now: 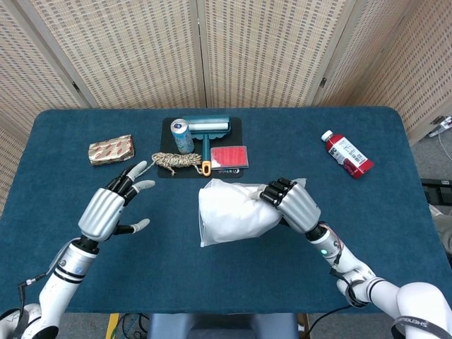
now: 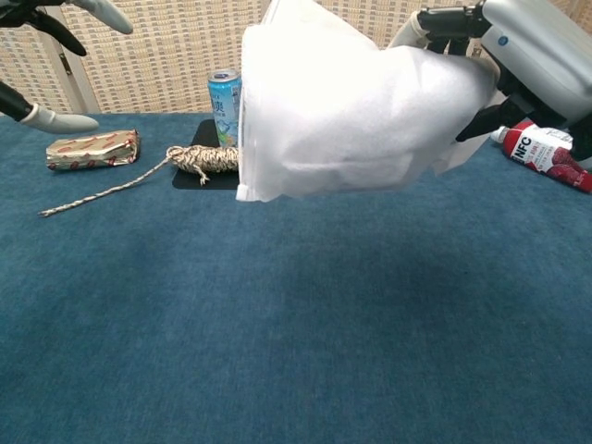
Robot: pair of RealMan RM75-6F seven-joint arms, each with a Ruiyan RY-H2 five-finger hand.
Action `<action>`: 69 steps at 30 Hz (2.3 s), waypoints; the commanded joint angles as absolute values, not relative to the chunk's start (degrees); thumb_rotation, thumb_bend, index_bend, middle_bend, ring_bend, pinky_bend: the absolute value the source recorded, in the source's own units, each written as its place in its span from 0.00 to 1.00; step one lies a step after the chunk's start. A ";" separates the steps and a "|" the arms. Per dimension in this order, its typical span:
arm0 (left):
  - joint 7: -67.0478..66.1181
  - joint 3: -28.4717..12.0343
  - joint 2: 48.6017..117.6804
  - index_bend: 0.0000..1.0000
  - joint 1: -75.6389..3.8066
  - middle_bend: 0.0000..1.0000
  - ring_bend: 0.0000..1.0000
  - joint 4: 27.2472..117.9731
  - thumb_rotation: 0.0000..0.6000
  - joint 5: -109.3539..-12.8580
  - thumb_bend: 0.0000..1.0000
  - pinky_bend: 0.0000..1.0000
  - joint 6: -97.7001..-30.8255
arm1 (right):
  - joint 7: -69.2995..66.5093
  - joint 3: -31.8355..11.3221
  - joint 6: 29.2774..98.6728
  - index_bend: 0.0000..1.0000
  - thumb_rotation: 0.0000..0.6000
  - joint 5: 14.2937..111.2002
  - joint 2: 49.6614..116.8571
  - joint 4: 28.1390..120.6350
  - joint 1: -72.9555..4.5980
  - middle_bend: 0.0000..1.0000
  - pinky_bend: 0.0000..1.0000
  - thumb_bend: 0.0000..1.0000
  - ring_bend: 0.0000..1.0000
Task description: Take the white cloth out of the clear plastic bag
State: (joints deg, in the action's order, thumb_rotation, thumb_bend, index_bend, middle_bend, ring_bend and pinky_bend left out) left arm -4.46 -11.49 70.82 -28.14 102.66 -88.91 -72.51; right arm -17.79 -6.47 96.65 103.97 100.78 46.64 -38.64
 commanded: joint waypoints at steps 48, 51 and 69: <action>-4.37 -12.34 72.34 0.25 -33.75 0.00 0.00 106.96 1.00 -87.74 0.15 0.21 -71.16 | -22.32 -7.44 97.24 0.56 1.00 99.24 109.26 34.45 -46.34 0.66 0.68 0.68 0.56; -4.46 -12.45 72.48 0.25 -34.04 0.00 0.00 107.08 1.00 -87.55 0.15 0.21 -71.06 | -22.26 -7.50 97.09 0.56 1.00 99.12 109.48 34.45 -46.90 0.66 0.68 0.68 0.56; -5.46 -12.25 71.68 0.22 -35.29 0.00 0.00 108.27 1.00 -86.83 0.10 0.21 -69.80 | -22.03 -7.93 96.59 0.56 1.00 98.05 110.38 34.55 -48.78 0.66 0.68 0.68 0.56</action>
State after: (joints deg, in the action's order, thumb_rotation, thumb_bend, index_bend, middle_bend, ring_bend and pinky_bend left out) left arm -5.37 -12.24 71.71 -35.25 108.21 -86.92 -69.85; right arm -22.03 -7.92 96.57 98.06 110.37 34.56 -48.77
